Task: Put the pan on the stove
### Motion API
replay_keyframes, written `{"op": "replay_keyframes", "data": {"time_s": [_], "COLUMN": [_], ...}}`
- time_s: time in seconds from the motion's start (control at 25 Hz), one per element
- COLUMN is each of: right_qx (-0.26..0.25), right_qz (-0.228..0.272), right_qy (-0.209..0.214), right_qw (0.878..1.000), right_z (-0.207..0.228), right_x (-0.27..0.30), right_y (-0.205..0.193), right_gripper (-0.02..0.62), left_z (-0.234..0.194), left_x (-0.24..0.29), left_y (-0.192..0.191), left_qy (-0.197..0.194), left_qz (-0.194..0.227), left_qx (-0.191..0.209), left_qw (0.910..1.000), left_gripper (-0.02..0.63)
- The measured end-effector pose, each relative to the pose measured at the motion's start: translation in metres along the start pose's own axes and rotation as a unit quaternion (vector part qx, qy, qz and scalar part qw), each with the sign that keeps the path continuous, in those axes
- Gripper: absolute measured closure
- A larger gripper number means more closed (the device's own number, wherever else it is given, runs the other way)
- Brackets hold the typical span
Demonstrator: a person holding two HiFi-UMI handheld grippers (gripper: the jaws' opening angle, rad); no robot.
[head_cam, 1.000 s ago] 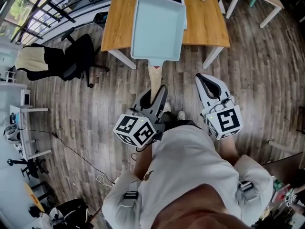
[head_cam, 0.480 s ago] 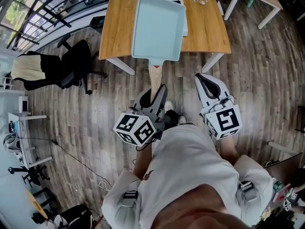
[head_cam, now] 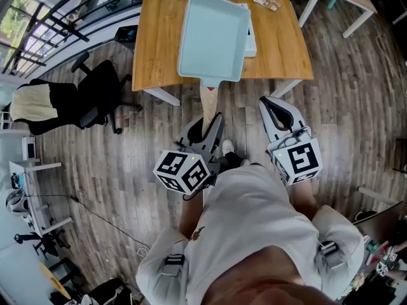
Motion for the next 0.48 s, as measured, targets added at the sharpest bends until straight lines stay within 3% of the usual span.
{"op": "replay_keyframes", "data": {"time_s": [0.48], "right_qx": [0.004], "right_qz": [-0.022], "right_qy": [-0.026], "right_qw": [0.999], "right_z": [0.003], "right_x": [0.047], "right_y": [0.007], "right_gripper": [0.575], "left_z": [-0.041], "left_x": [0.028], "left_y": [0.039], "left_qy": [-0.021], "left_qz": [-0.026], "left_qx": [-0.004], "left_qw": [0.9994], "left_gripper": [0.515]}}
Point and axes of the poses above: the fingertips, and each gripper's own axes: x forward along the fingers, z to its right, y out of its top, the point moved 9 cm from there along -x, backward along the fingers, and after that the axes turned 15 degrees about -x, right-handed, at the moved point
